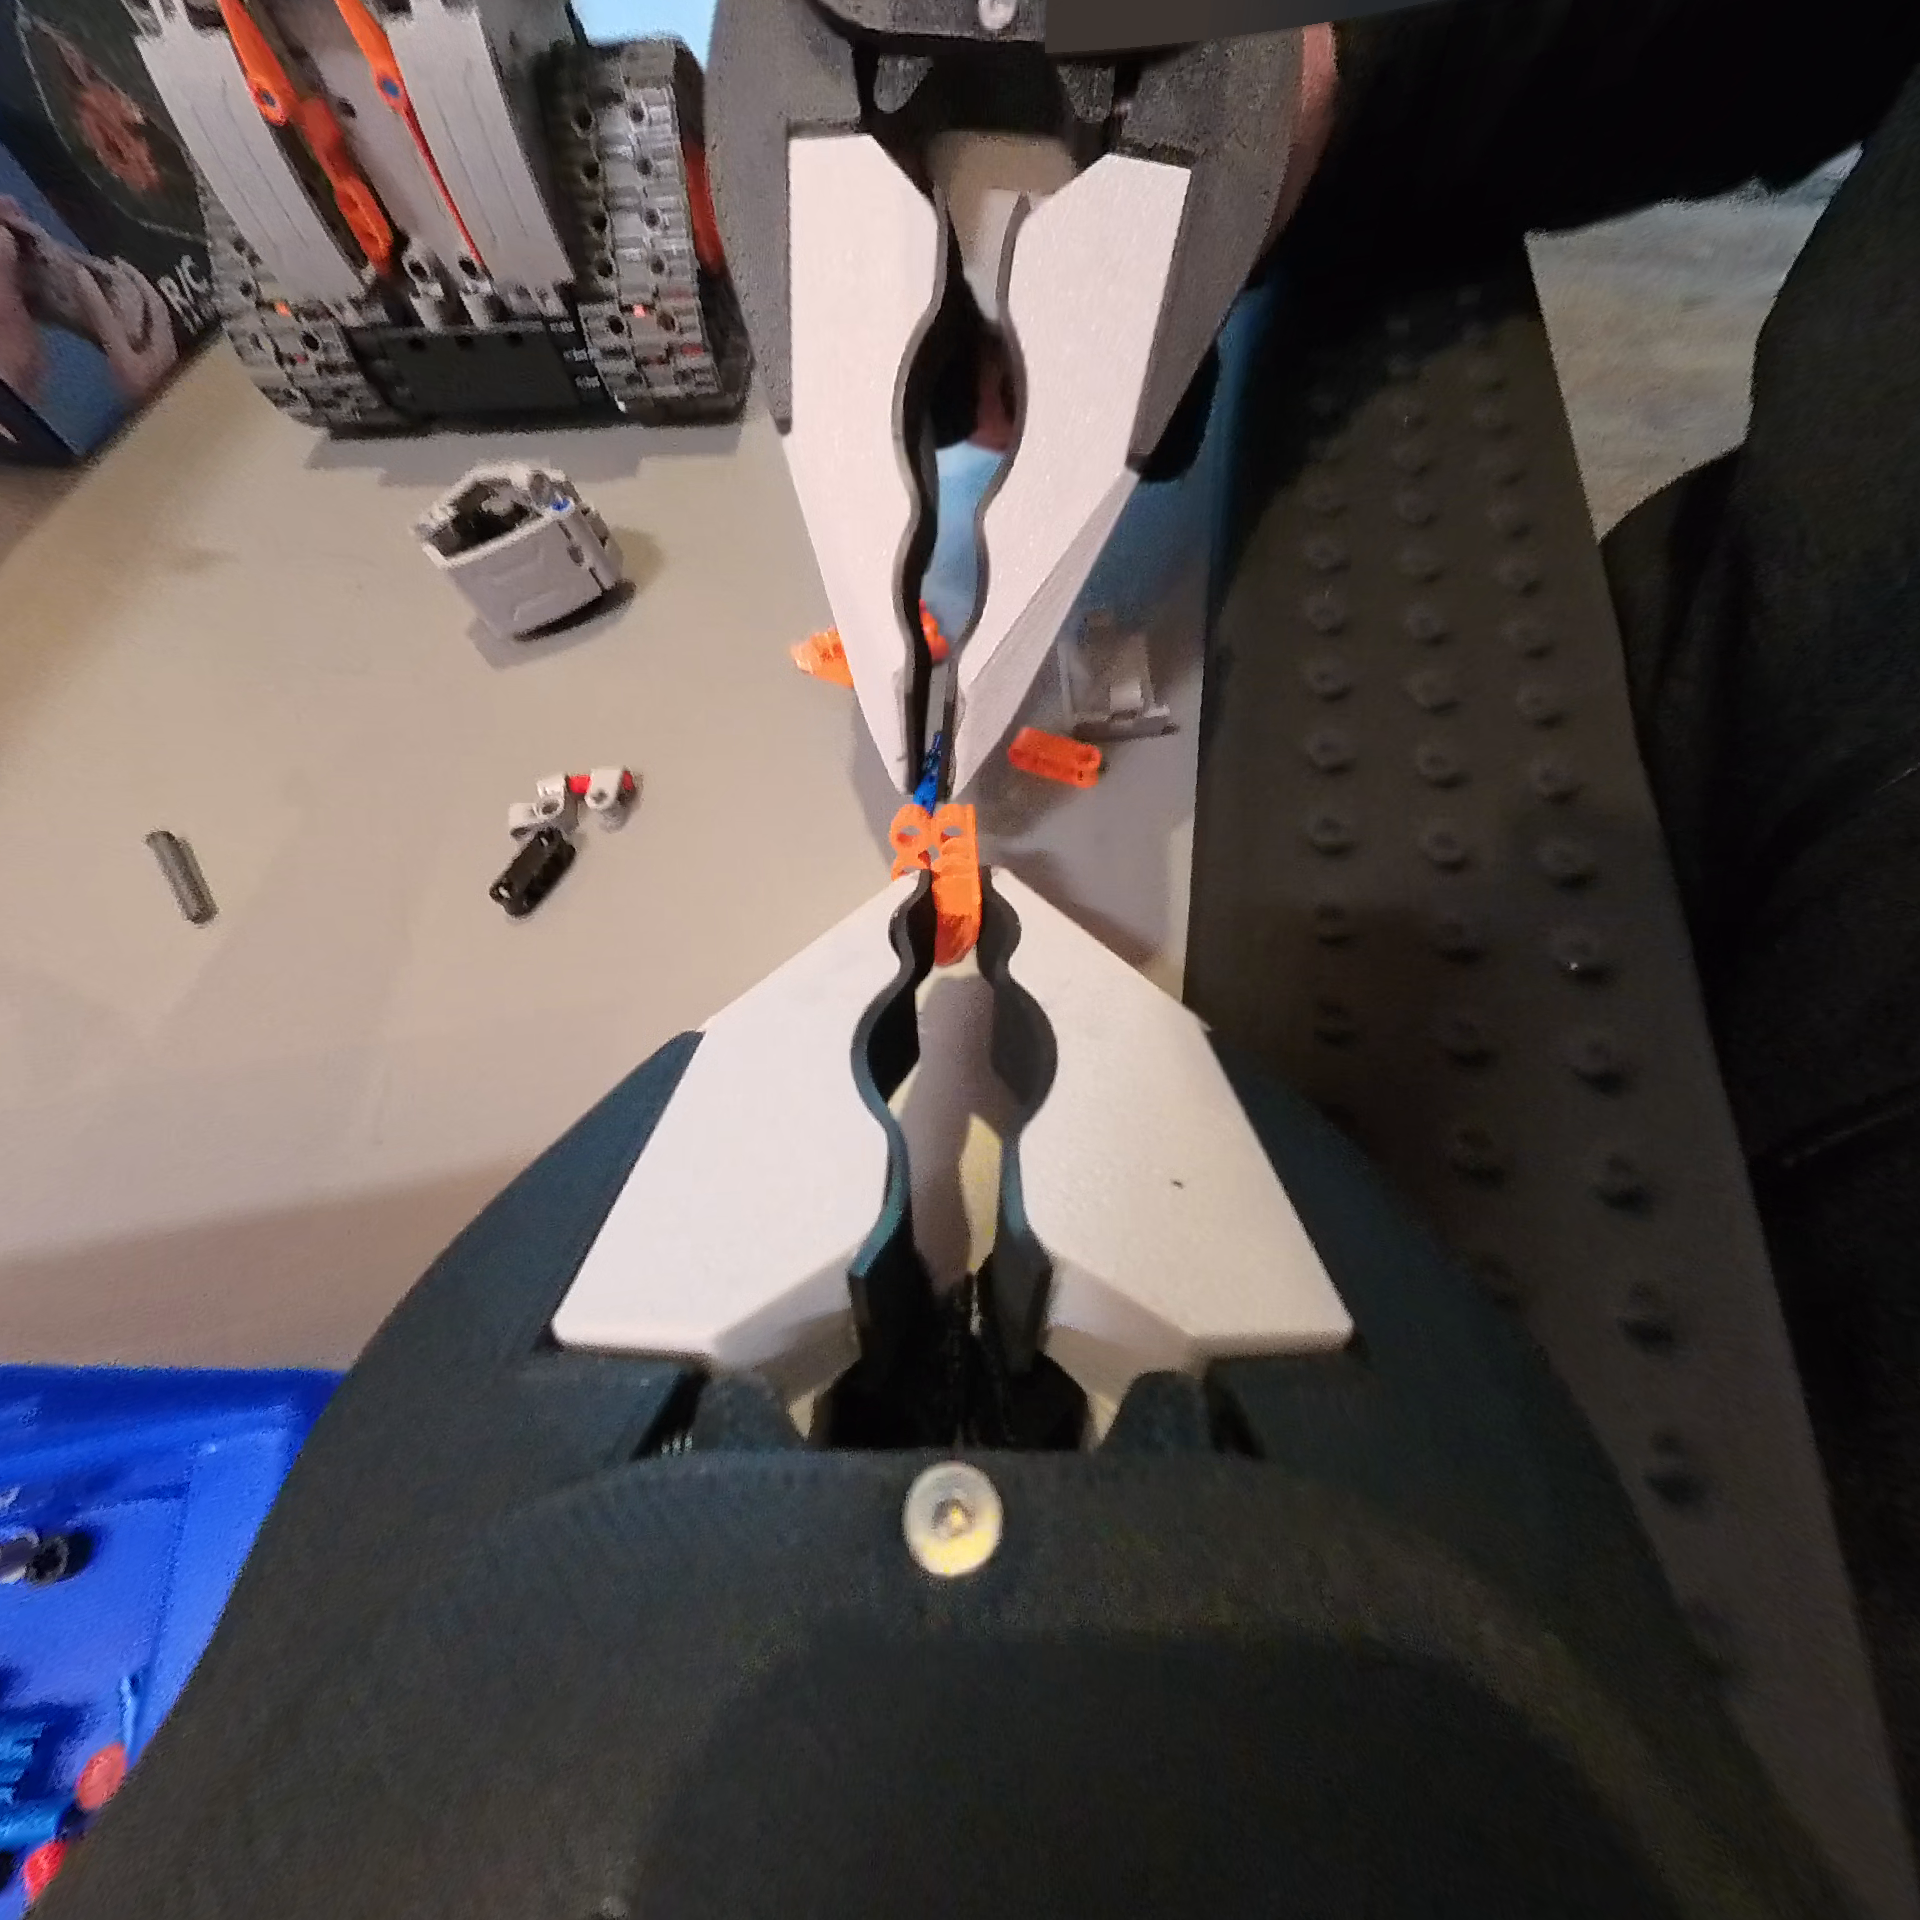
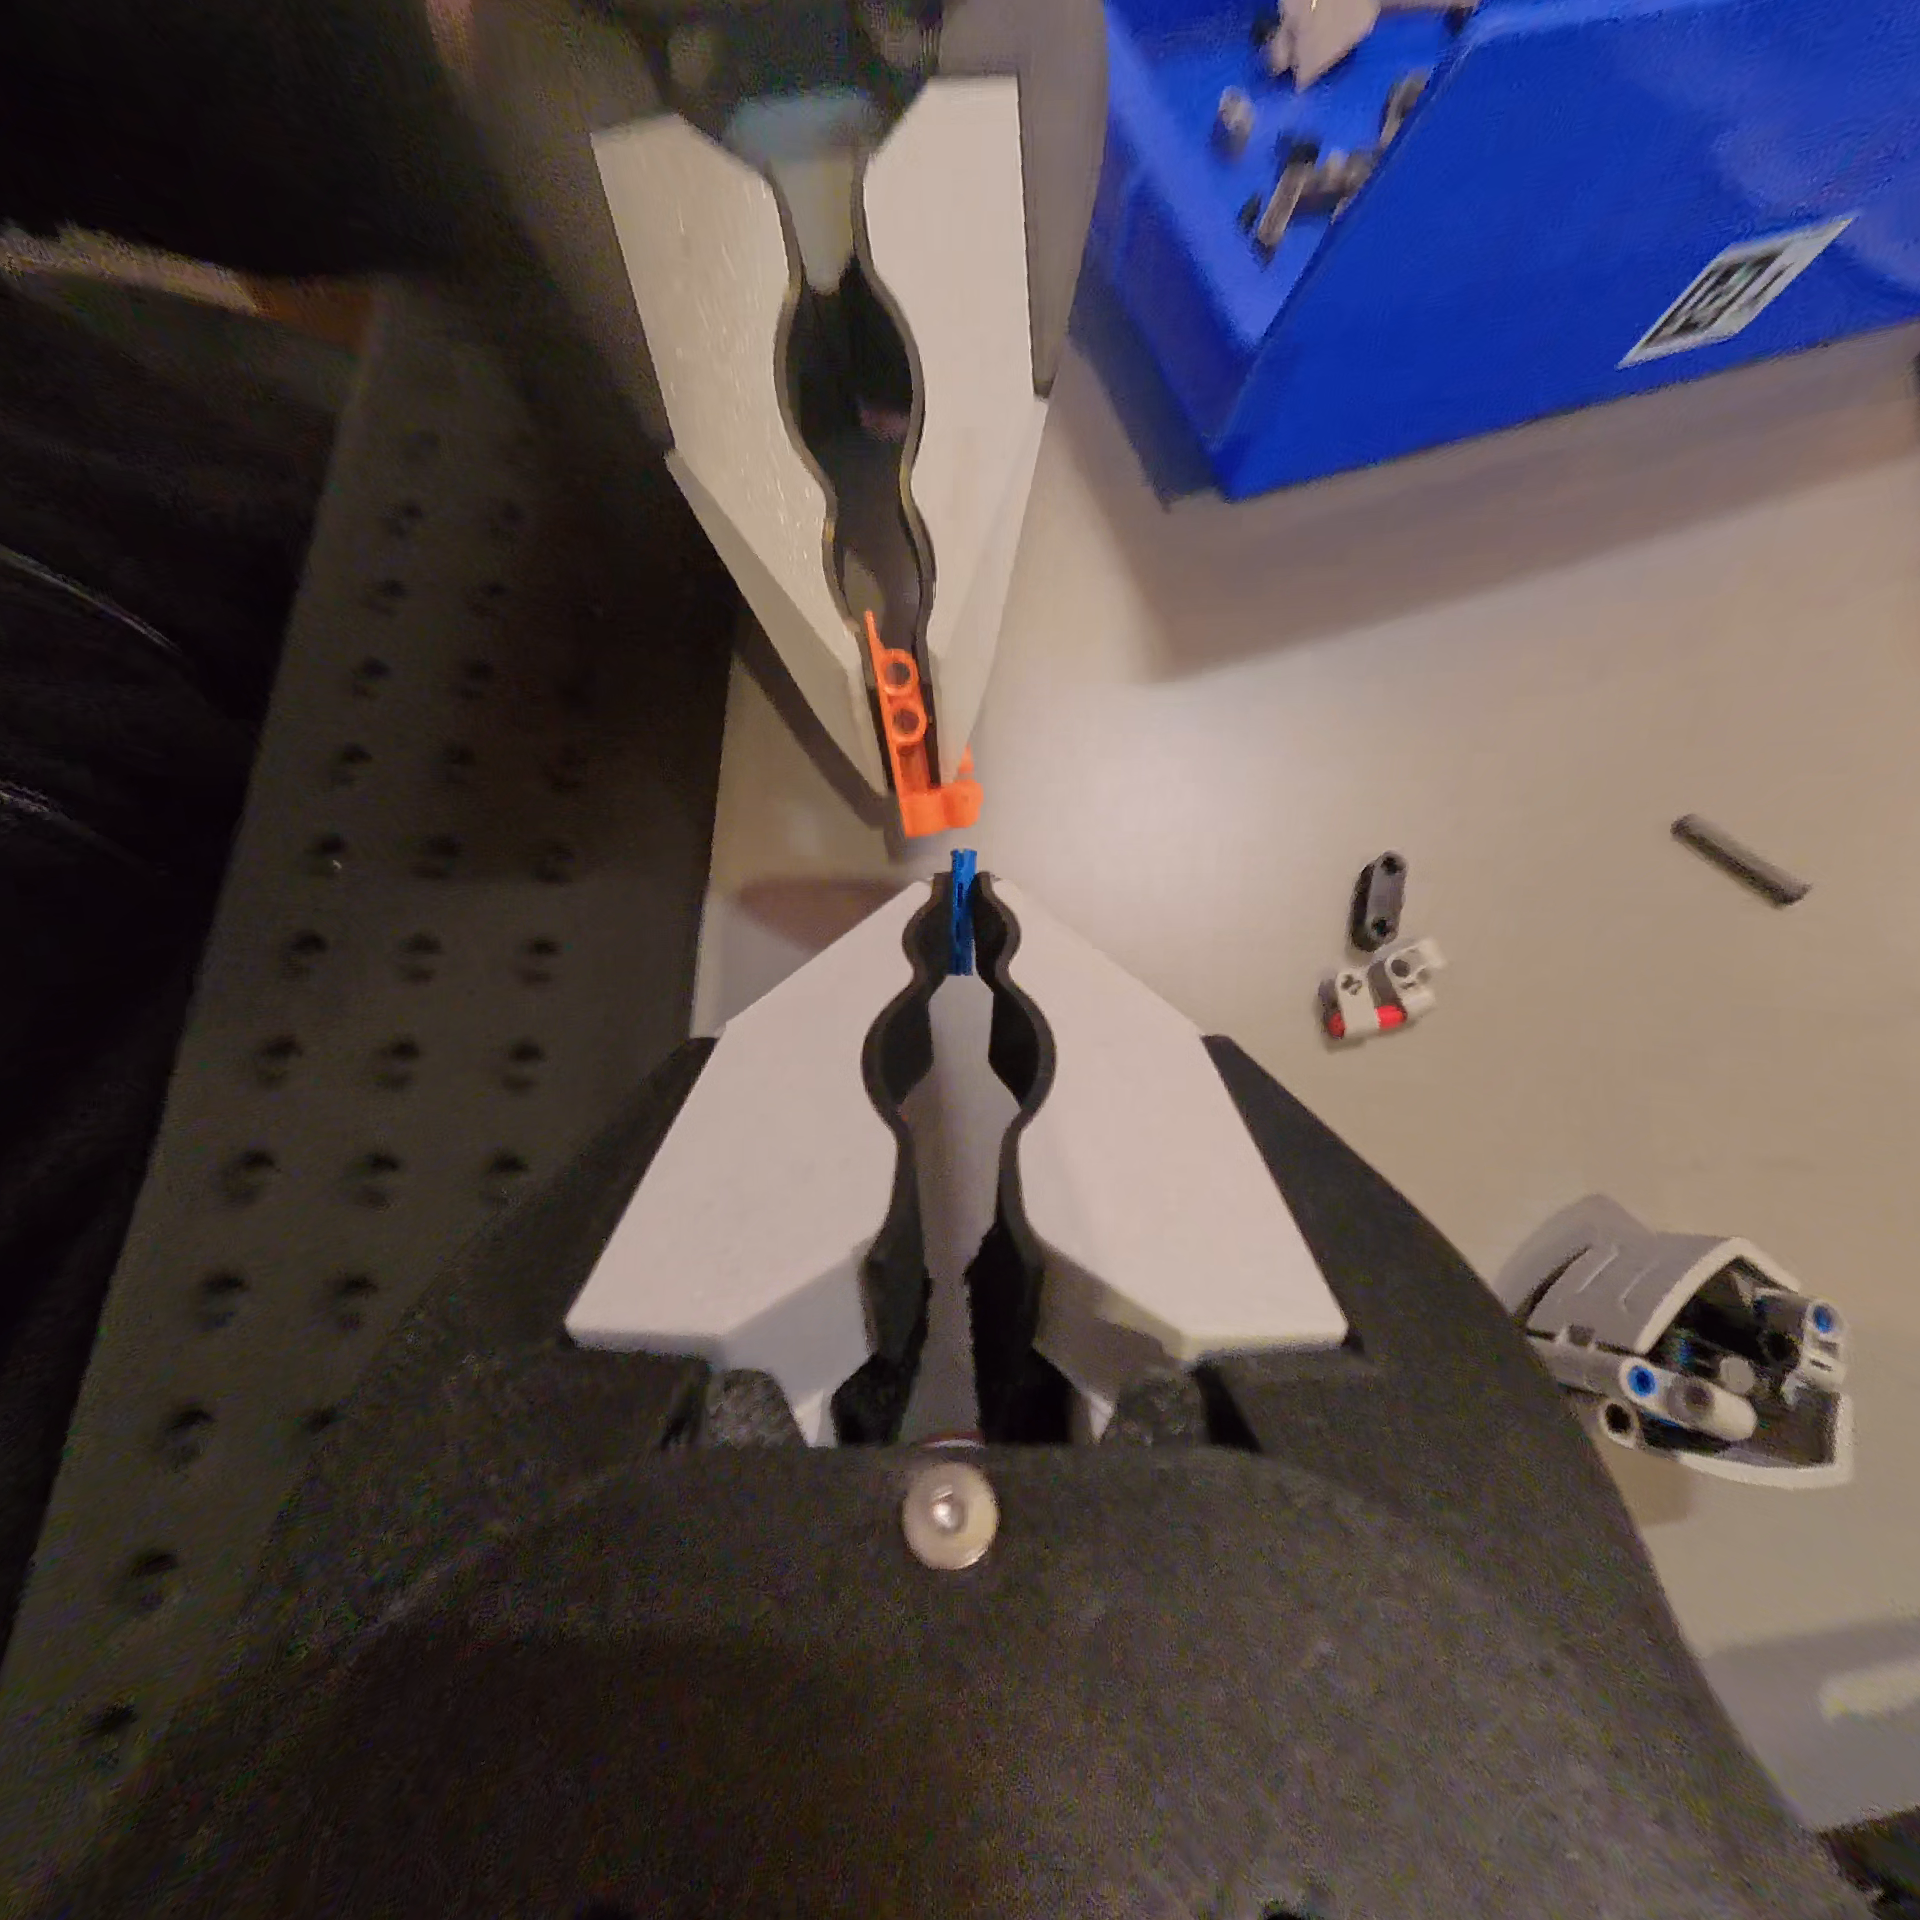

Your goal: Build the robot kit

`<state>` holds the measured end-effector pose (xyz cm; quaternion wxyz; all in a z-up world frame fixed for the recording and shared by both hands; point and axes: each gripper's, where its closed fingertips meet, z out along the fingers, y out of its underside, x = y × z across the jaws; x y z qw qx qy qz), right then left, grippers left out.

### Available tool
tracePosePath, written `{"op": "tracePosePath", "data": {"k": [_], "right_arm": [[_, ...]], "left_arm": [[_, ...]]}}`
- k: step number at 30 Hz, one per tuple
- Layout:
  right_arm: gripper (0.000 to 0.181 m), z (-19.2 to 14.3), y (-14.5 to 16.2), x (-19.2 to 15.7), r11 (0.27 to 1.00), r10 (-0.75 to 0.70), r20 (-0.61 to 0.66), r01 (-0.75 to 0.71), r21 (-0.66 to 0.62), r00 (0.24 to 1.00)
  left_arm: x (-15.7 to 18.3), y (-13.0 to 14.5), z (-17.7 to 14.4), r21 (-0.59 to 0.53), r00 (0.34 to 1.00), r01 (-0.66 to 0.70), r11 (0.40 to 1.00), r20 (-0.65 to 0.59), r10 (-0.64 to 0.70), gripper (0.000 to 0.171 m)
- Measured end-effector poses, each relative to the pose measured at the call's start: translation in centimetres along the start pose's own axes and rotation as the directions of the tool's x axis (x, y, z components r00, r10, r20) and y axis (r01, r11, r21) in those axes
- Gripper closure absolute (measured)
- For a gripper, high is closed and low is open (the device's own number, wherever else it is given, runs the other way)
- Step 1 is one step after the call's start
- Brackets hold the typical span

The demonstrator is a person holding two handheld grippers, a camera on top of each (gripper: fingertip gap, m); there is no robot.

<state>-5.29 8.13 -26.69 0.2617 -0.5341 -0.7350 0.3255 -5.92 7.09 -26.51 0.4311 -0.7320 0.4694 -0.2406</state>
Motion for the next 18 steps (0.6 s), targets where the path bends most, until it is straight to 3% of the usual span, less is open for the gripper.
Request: {"op": "tracePosePath", "data": {"k": [10,18], "right_arm": [[0.180,-2.2,-2.6,0.1,0.983,0.023,0.012,-0.025,0.179,1.000],[0.181,-2.4,-2.4,-0.3,0.986,-0.064,-0.018,0.066,0.152,0.998]], "left_arm": [[-0.8,-2.9,-0.9,0.173,0.997,0.073,0.982,-0.034,-0.068,0.167],[-0.4,-3.0,-0.7,0.149,0.998,0.041,0.988,-0.058,-0.033,0.167]]}}
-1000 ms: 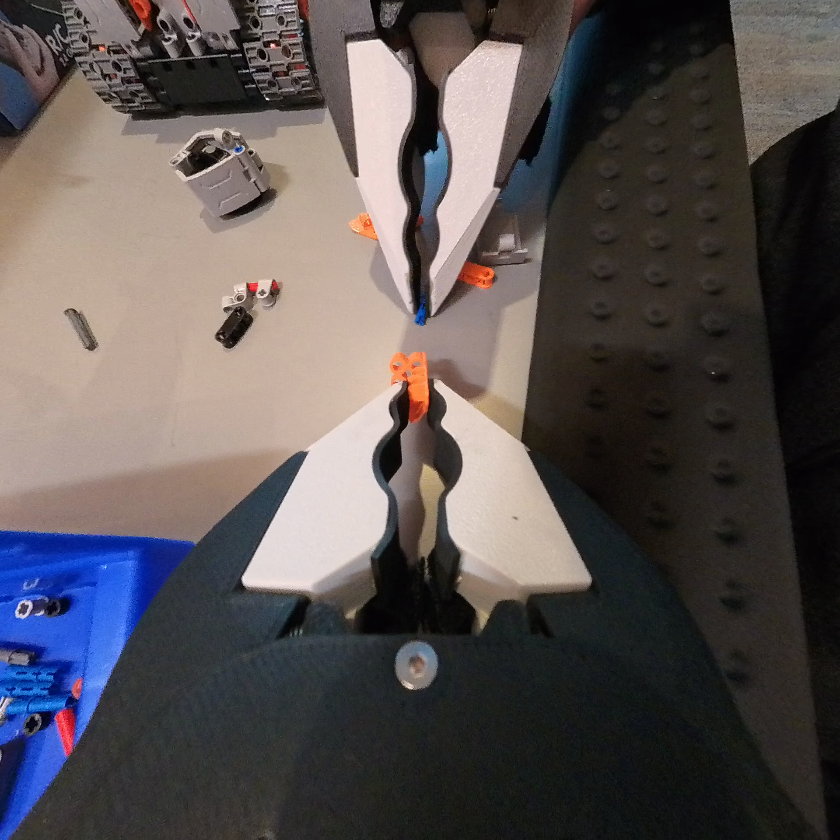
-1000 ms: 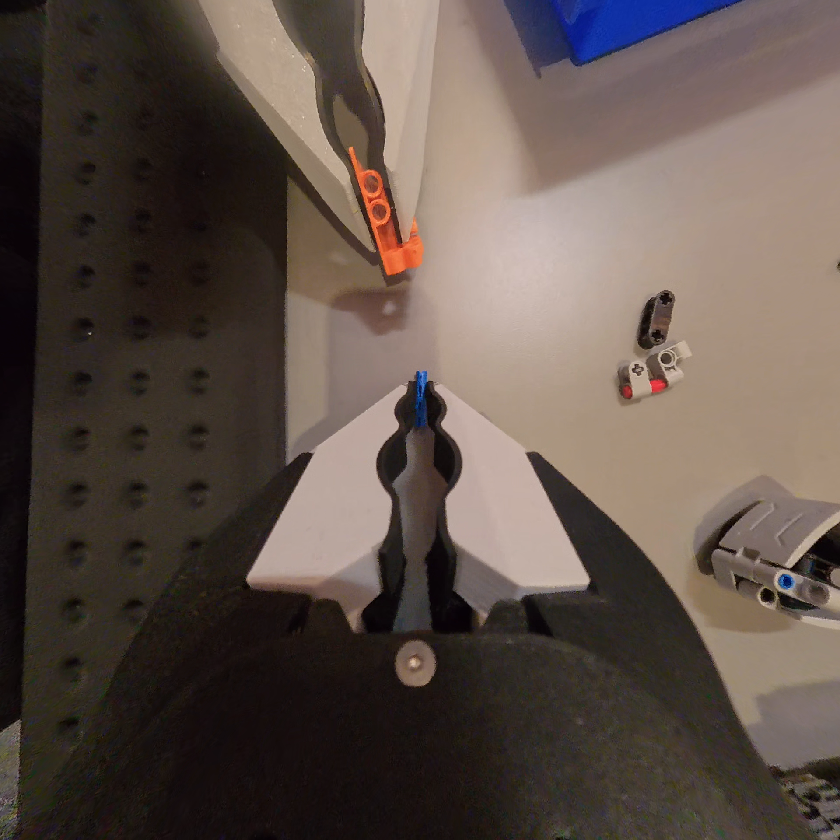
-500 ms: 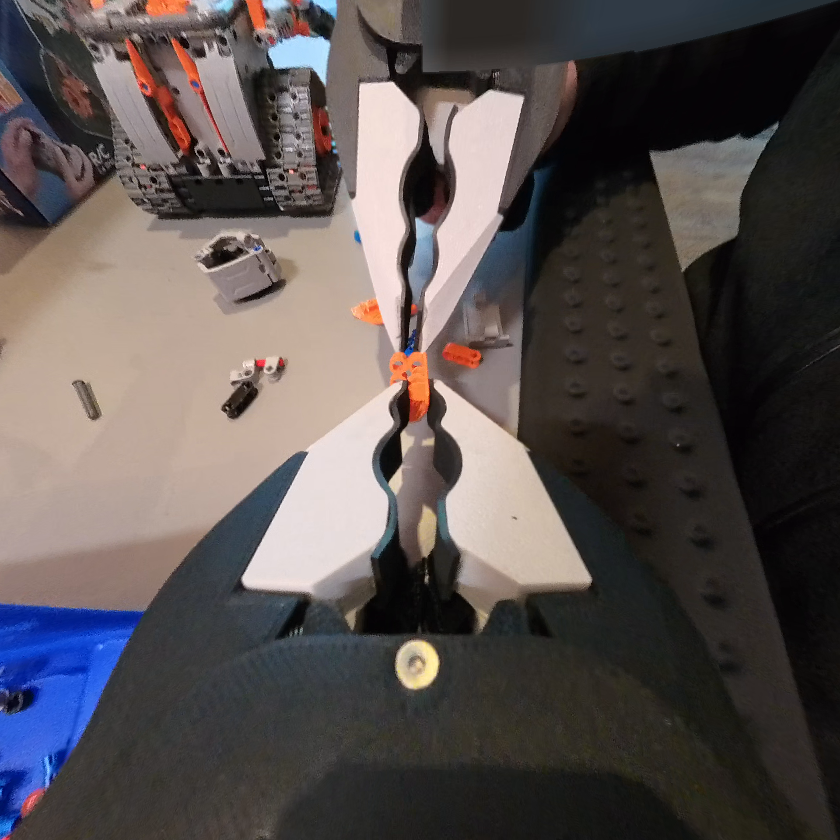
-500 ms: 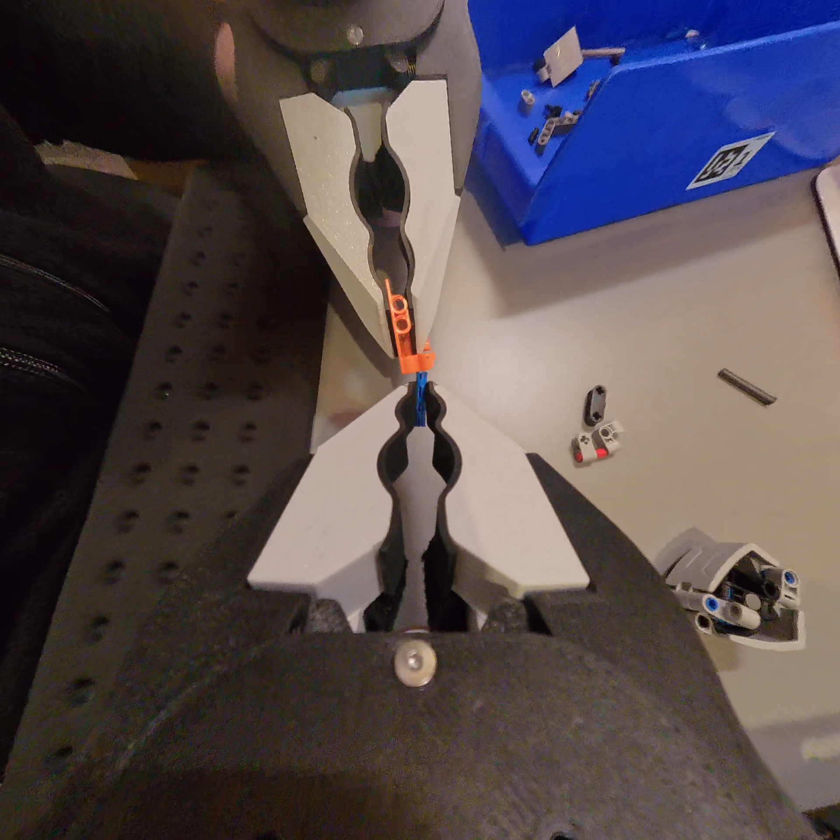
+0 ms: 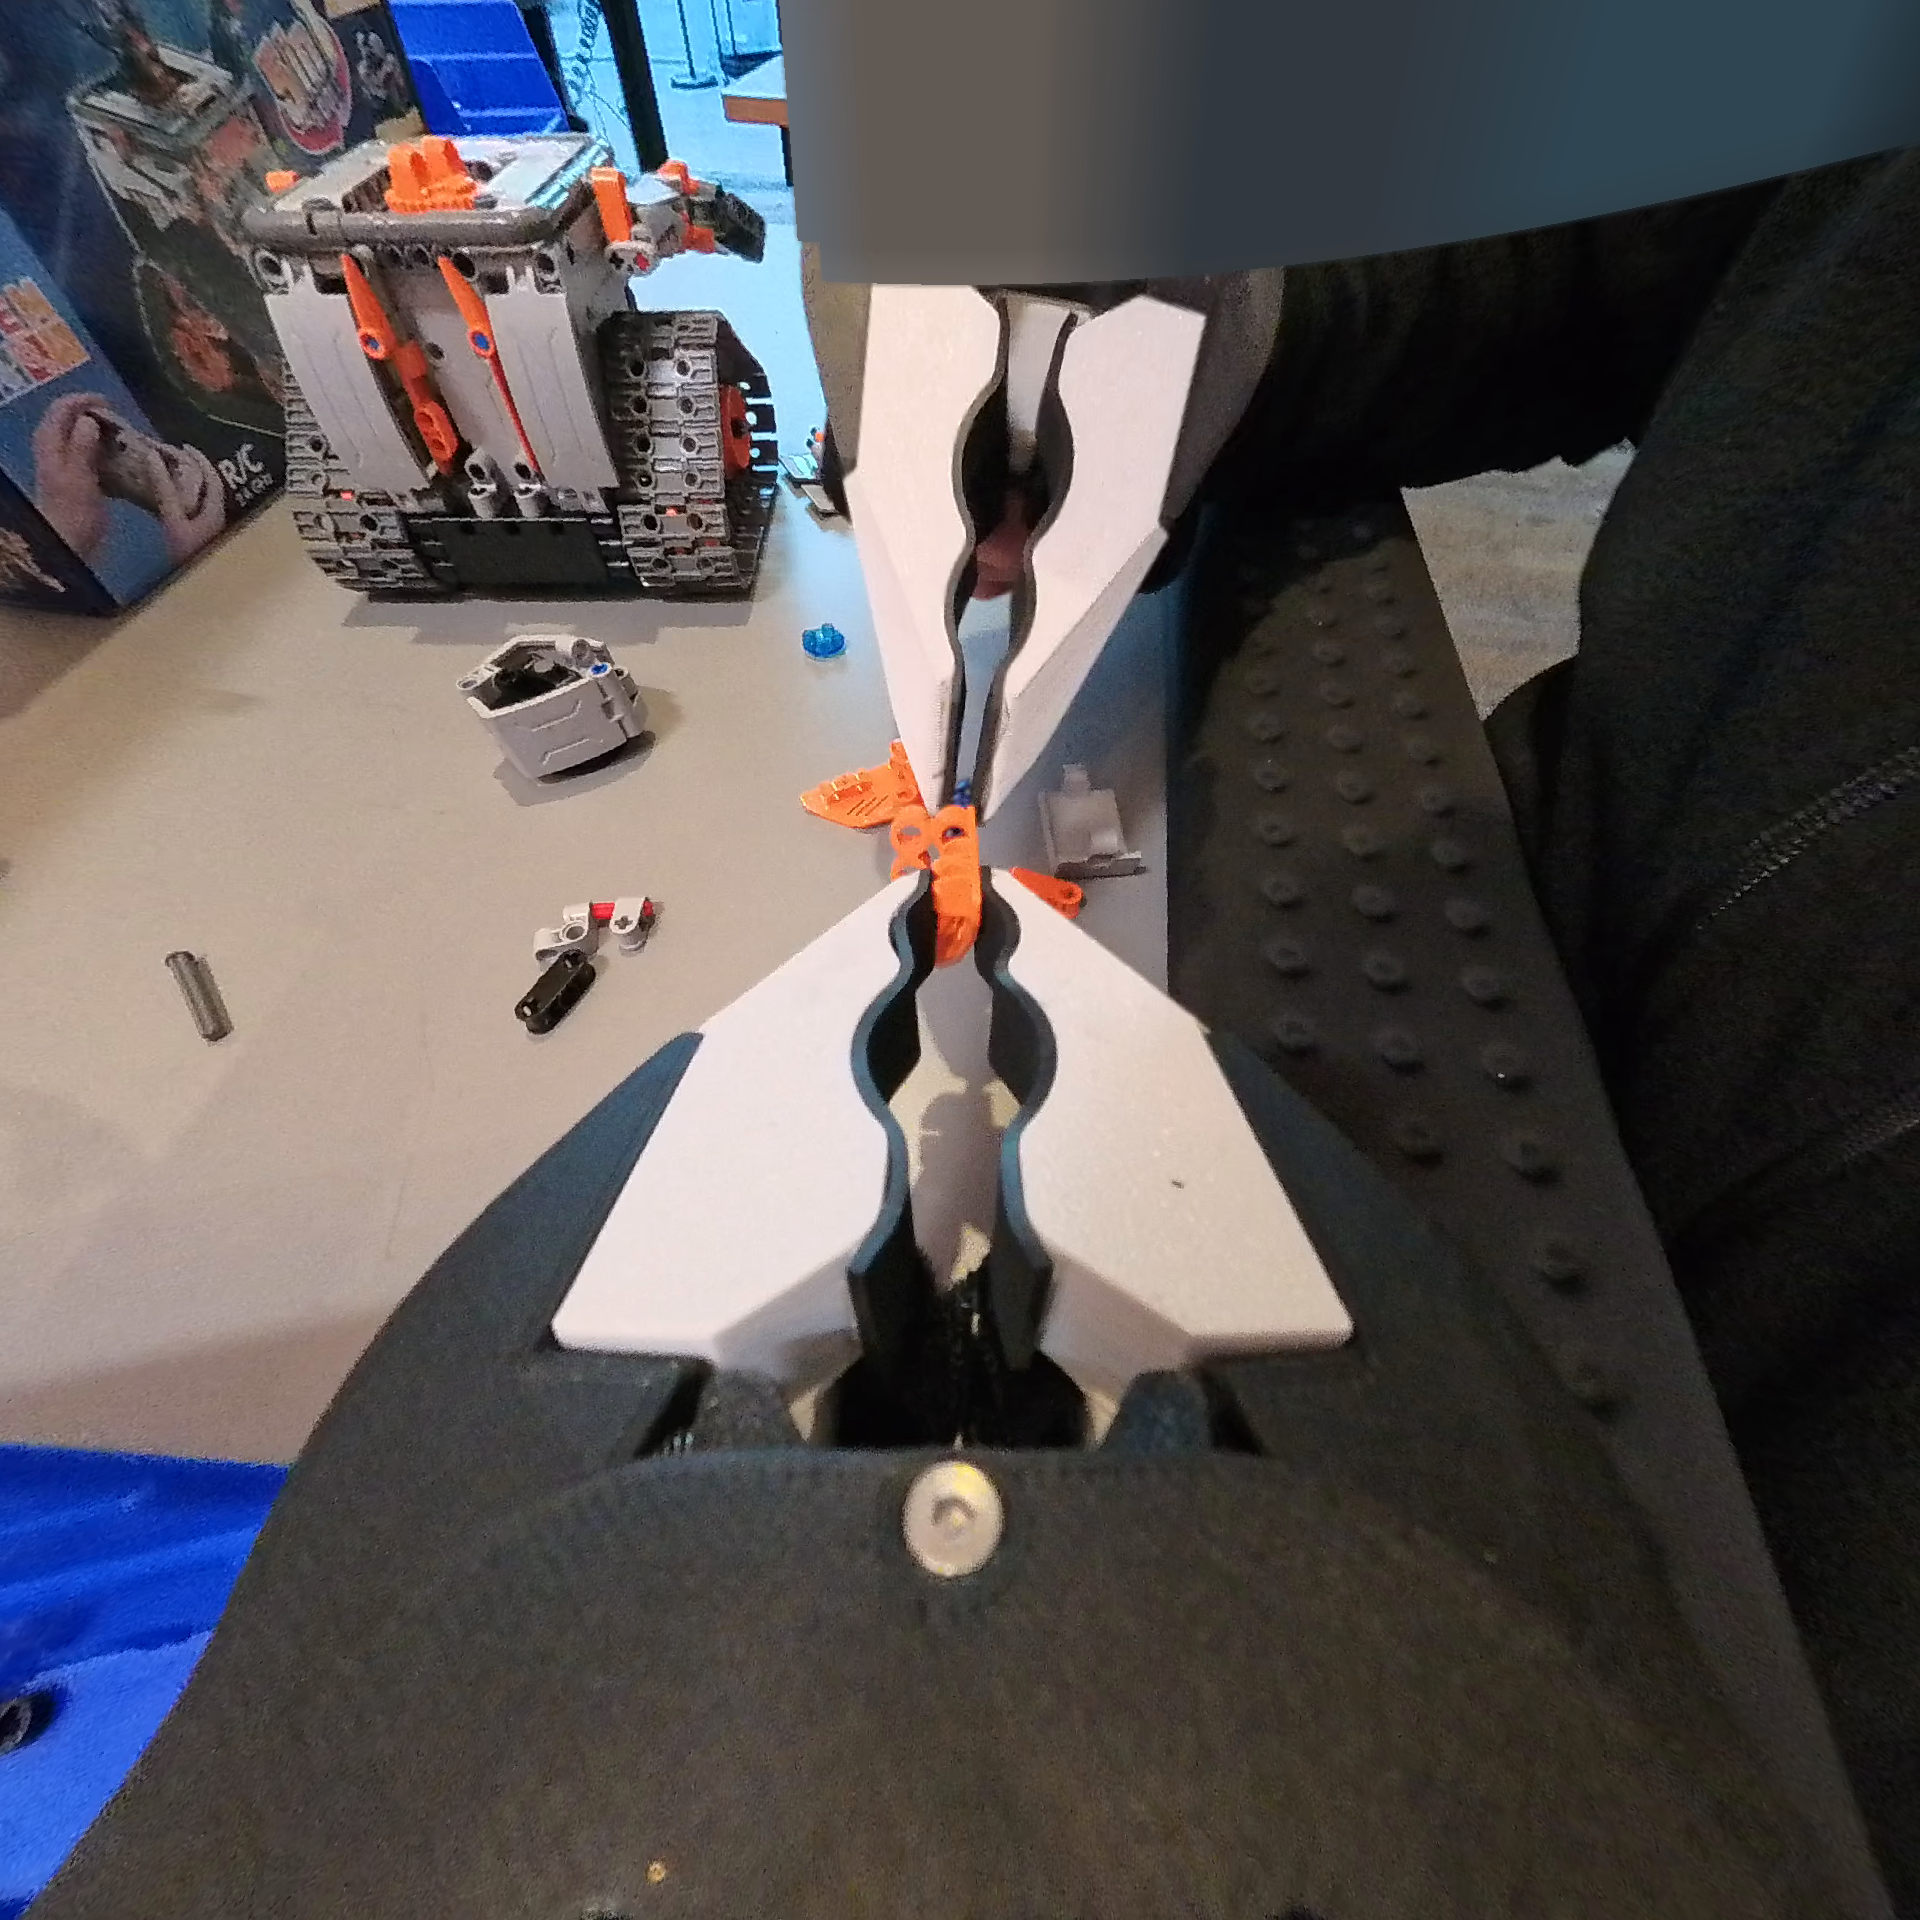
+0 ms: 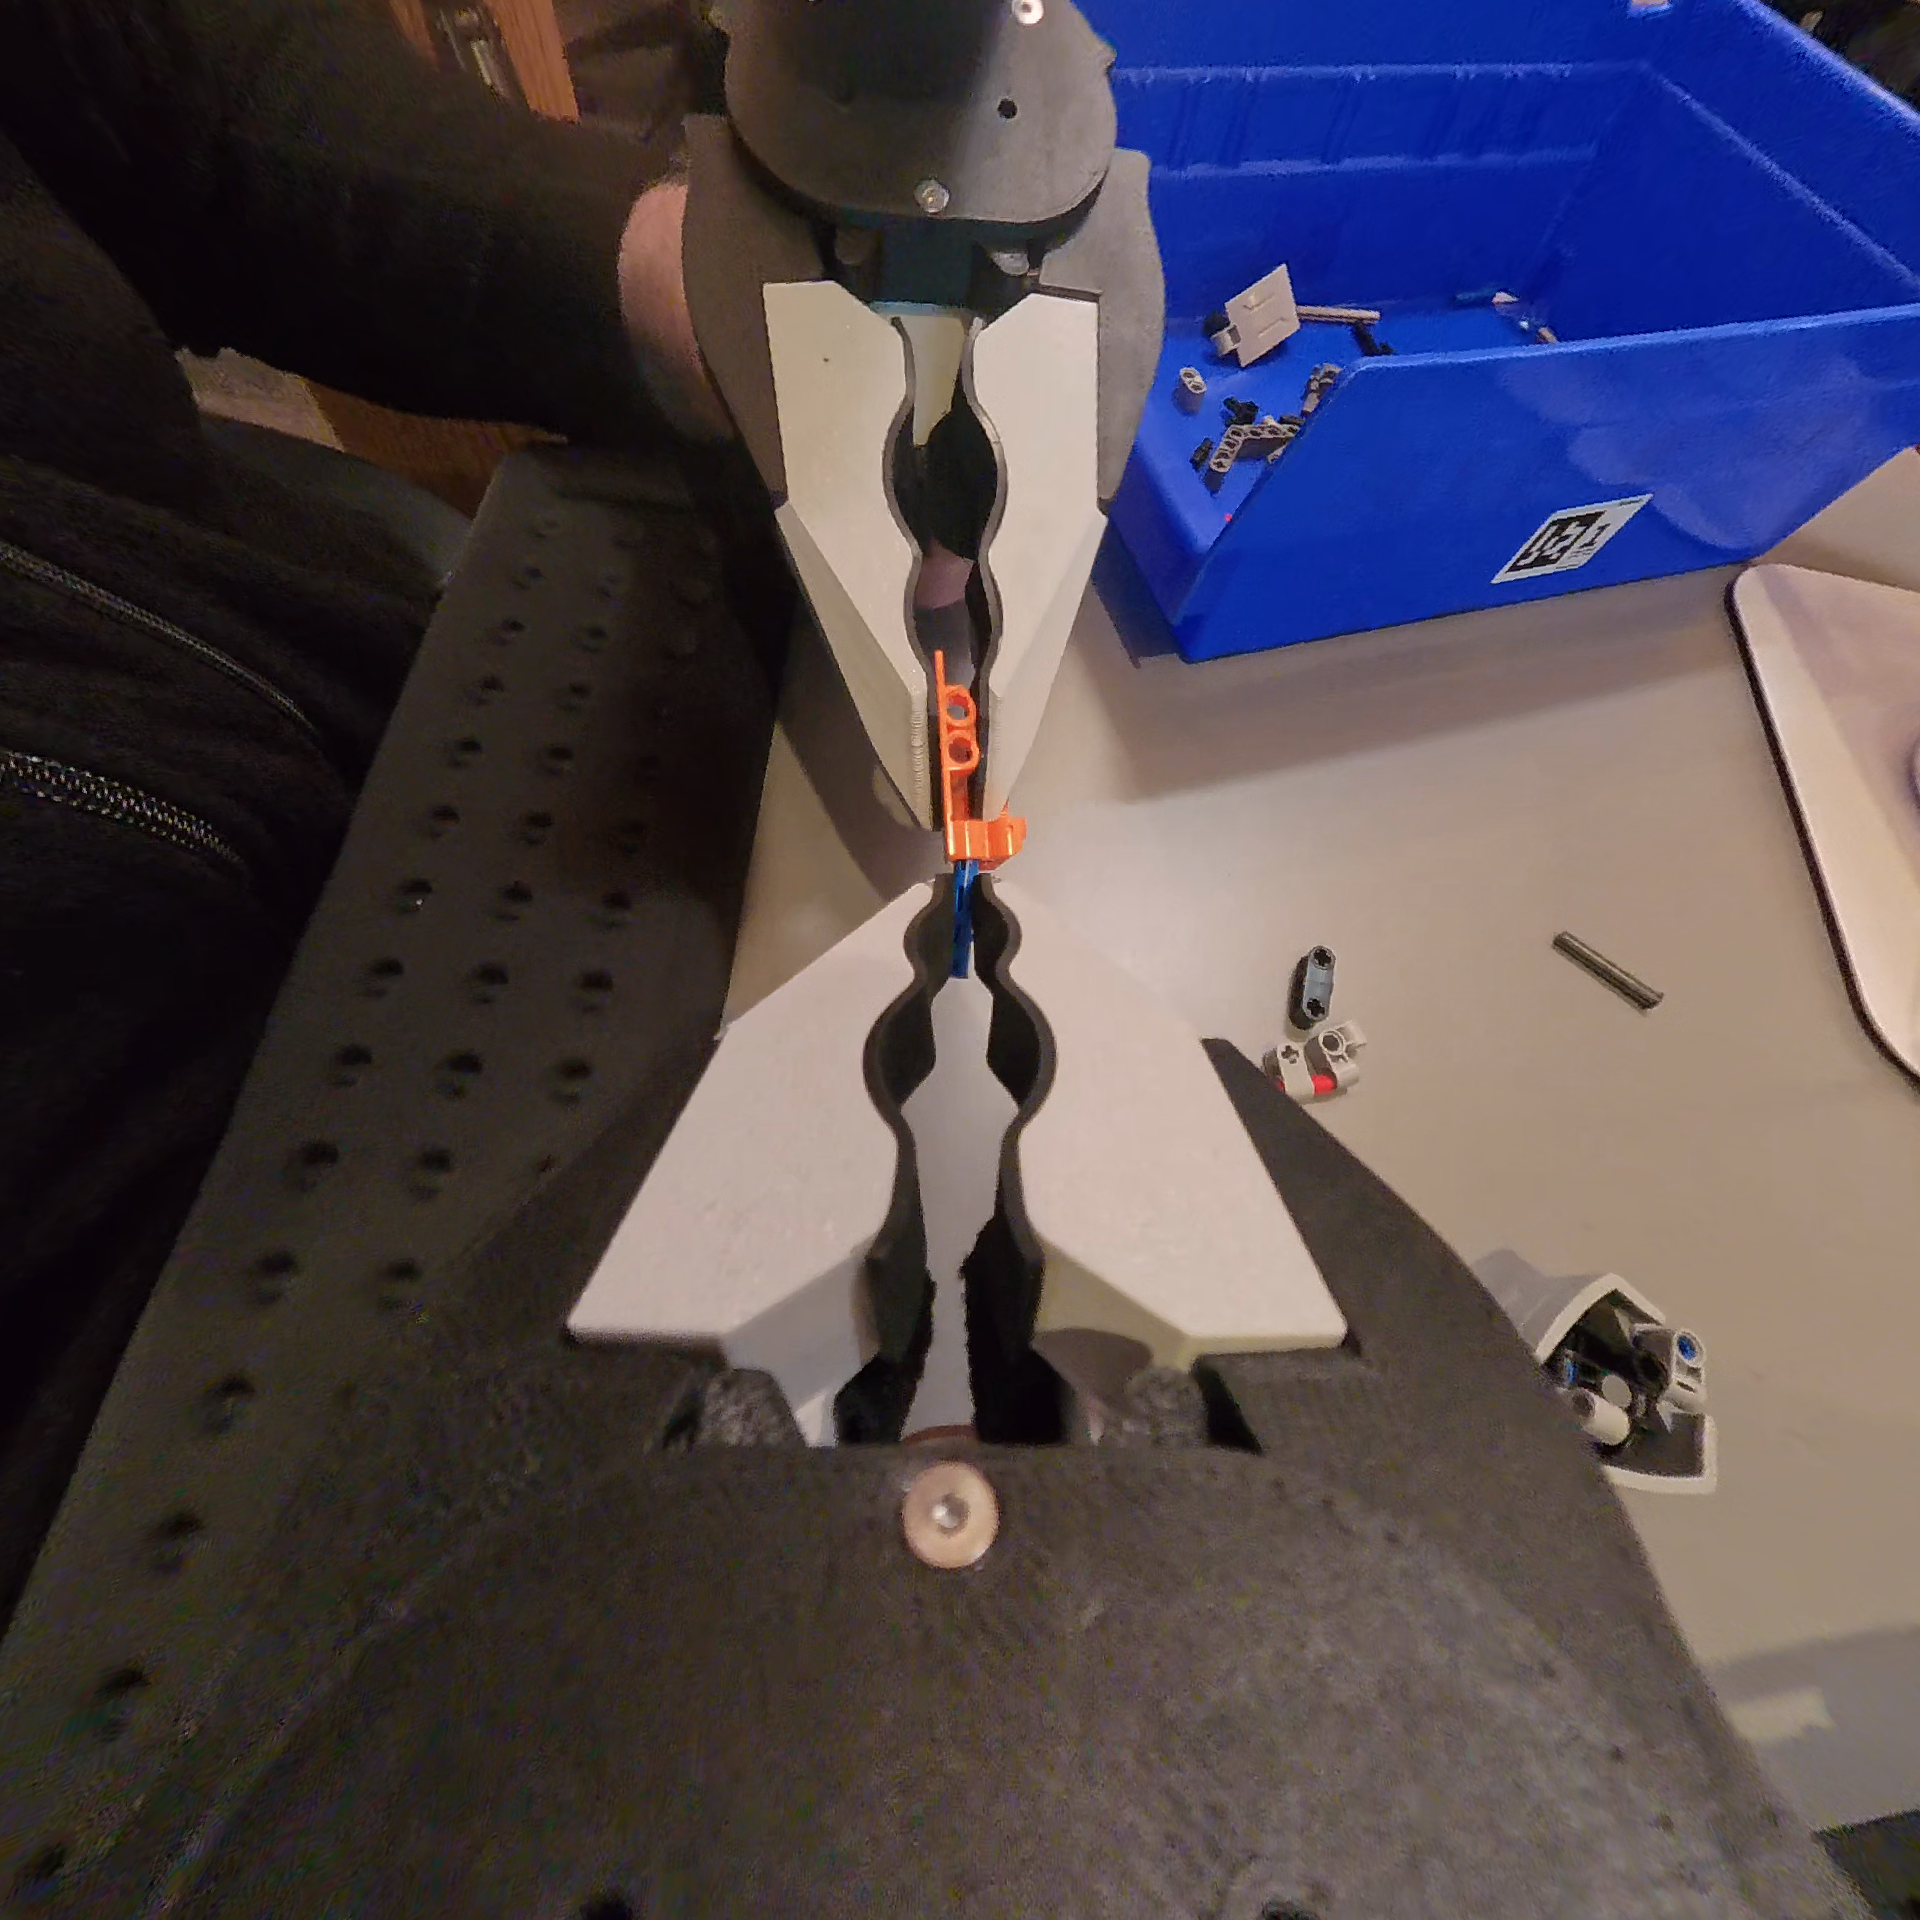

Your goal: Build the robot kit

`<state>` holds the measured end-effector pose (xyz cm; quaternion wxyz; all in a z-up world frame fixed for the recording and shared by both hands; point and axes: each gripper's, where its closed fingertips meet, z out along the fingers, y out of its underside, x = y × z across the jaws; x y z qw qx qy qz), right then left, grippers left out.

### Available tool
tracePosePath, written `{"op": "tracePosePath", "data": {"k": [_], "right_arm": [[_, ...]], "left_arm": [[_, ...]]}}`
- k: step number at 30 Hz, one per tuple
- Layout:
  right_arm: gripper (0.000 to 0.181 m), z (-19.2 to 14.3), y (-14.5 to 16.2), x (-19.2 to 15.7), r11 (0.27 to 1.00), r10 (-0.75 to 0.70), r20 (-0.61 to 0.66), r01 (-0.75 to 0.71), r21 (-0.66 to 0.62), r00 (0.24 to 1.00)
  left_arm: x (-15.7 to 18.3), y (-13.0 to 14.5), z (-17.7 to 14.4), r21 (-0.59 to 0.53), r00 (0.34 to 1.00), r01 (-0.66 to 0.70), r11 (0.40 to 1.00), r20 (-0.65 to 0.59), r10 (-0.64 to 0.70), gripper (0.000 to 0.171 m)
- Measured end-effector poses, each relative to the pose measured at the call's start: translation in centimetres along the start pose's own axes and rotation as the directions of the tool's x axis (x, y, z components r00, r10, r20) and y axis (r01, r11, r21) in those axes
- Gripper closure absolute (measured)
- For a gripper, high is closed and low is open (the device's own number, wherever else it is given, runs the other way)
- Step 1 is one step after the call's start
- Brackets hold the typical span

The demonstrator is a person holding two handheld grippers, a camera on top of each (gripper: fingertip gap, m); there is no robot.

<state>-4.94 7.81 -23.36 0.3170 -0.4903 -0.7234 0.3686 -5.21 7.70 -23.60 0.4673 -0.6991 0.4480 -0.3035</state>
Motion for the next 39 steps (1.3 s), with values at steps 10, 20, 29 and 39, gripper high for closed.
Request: {"op": "tracePosePath", "data": {"k": [10,20,29,39], "right_arm": [[0.181,0.7,0.7,-1.0,0.996,-0.079,0.031,0.080,-0.033,0.996],[0.181,2.4,2.6,-2.3,0.979,-0.148,0.072,0.156,-0.128,0.986],[0.181,3.5,3.7,-3.2,0.960,-0.196,0.115,0.214,-0.178,0.974],[0.163,1.0,1.2,0.2,0.996,-0.059,0.016,0.060,-0.061,0.998]], "left_arm": [[0.8,1.0,0.2,-0.037,0.998,-0.009,0.999,-0.065,0.007,0.167],[1.7,3.6,0.4,-0.181,0.993,-0.036,0.983,-0.114,0.016,0.167],[2.5,5.2,0.7,-0.269,0.987,-0.065,0.961,-0.160,0.021,0.168],[0.0,0.9,-0.8,-0.011,0.994,0.078,0.997,-0.079,-0.078,0.167]]}}
